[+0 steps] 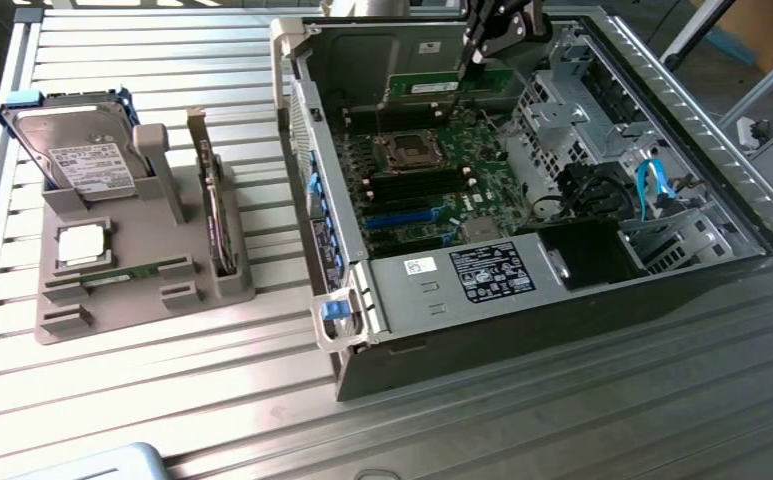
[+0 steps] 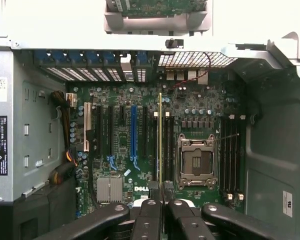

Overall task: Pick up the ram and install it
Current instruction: 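Insert the ram into the slot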

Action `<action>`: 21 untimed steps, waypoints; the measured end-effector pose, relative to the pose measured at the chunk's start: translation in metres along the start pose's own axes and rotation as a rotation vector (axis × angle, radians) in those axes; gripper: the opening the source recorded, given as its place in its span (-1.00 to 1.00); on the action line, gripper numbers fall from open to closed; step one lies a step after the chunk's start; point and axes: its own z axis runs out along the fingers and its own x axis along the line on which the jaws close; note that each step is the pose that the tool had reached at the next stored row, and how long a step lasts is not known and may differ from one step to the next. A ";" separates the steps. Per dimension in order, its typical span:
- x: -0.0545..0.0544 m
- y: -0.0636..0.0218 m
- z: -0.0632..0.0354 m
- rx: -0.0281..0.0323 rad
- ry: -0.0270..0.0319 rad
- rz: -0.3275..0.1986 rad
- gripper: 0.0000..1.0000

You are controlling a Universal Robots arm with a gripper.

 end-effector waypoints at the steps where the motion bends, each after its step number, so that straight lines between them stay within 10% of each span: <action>1: 0.000 0.0000 0.0000 -0.0001 0.0000 0.000 -0.76; 21: 0.001 -0.0017 0.0379 -0.0001 0.0001 0.000 -0.76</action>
